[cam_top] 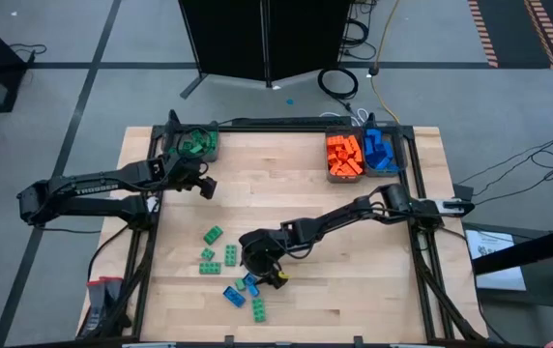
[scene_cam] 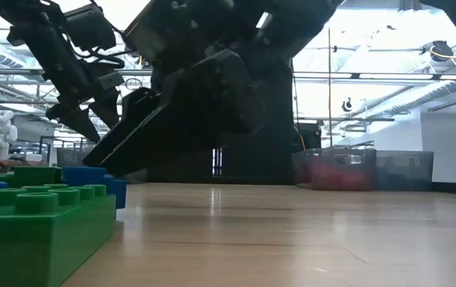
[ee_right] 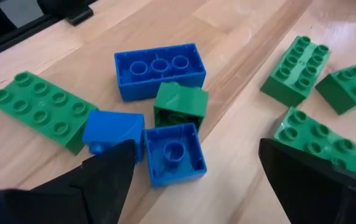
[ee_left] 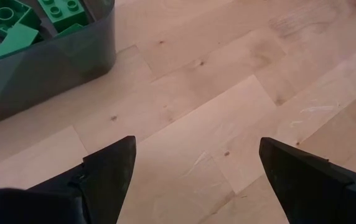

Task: Sort blocks
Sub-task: Put the blue game piece into the right black bin

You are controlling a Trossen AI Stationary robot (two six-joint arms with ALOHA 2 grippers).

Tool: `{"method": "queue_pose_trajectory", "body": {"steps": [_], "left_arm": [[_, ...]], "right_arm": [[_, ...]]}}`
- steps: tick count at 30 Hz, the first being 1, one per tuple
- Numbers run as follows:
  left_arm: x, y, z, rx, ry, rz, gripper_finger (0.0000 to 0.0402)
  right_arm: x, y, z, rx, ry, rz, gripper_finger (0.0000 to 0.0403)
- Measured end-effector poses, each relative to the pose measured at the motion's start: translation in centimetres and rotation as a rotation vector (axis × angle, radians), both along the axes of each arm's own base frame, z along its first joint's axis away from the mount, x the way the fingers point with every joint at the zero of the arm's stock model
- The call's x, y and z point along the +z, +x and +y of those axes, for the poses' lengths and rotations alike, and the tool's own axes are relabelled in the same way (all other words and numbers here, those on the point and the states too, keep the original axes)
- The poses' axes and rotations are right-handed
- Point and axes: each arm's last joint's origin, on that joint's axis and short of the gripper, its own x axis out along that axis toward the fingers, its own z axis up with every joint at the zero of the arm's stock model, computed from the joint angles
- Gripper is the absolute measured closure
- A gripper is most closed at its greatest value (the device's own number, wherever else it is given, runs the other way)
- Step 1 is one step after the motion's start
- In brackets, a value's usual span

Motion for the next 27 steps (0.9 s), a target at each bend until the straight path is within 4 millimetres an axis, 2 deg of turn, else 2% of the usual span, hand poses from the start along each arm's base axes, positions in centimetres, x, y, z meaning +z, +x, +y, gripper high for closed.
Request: {"method": "queue_pose_trajectory", "body": {"steps": [7, 11, 14, 19, 27], "left_arm": [[0.0, 0.0, 0.0, 0.0, 0.001, -0.001, 0.0059], [0.0, 0.0, 0.0, -0.001, 0.002, -0.001, 0.0059], [0.0, 0.0, 0.0, -0.002, 0.003, 0.0, 0.0059], [0.0, 0.0, 0.0, 0.0, 0.01, 0.003, 0.0059], [0.0, 0.0, 0.0, 0.001, 0.016, 0.006, 0.0059]], "right_arm": [[-1.8, 0.0, 0.0, -0.029, 0.021, 0.068, 0.0067], [-1.9, 0.0, 0.0, -0.028, 0.016, 0.063, 0.0068], [-1.9, 0.0, 0.0, -0.036, 0.009, 0.06, 0.0085], [-1.8, 0.0, 0.0, -0.034, 0.008, 0.055, 0.0157], [-1.8, 0.1, 0.0, -0.029, 0.014, 0.051, 0.0318]]}}
